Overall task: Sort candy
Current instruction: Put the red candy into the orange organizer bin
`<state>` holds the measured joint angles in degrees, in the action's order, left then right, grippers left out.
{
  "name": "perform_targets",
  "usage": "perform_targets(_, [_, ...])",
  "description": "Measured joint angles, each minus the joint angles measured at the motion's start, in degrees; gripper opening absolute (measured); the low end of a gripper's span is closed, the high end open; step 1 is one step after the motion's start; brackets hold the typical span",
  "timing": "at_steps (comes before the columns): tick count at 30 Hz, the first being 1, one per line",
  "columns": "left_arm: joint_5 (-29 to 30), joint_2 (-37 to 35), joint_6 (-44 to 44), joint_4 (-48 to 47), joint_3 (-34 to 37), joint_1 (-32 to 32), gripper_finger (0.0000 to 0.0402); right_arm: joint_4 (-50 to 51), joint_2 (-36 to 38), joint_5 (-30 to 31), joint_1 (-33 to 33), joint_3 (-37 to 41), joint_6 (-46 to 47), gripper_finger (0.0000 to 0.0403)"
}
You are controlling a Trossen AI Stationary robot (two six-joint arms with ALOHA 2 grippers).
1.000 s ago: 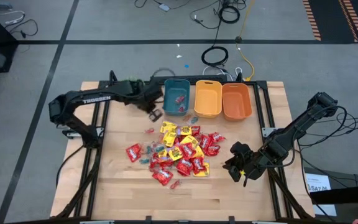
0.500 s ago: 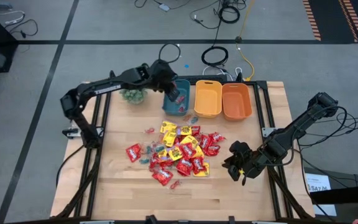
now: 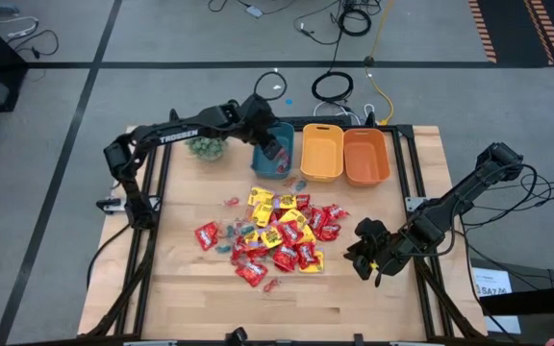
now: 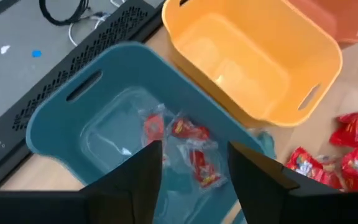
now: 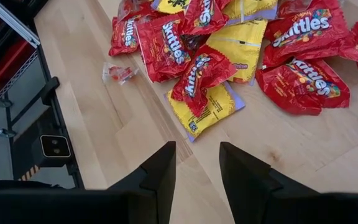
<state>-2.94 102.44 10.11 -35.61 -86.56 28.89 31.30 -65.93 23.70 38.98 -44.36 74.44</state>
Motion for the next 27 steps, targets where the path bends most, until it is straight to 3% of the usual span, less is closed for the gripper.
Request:
perform_targets(4, [-0.38,-1.87,1.66,-1.93,0.00,0.12,0.0191,0.19,0.00,0.40,0.00,0.00,0.10,0.0114])
perform_targets(10, [-4.73,-8.19,-4.97,-2.89,2.29,-1.84,0.0191,0.62,0.00,1.48,-0.13,-0.02,-0.55,0.0114])
perform_targets(17, [-4.56,-20.26,-3.48,-1.12,12.87,-3.60,0.0191,0.47,-0.09,12.36,-2.96,-0.02,-6.26,0.0117])
perform_targets(21, [-3.67,-27.72,-0.54,-0.11,20.68,-4.61,0.0191,2.24,-0.09,12.42,-6.43,-0.02,-6.59,0.0143])
perform_targets(27, [-3.58,-36.94,3.02,0.93,31.99,-7.86,0.0191,8.20,-0.57,12.59,-13.98,-0.04,-9.08,0.0212])
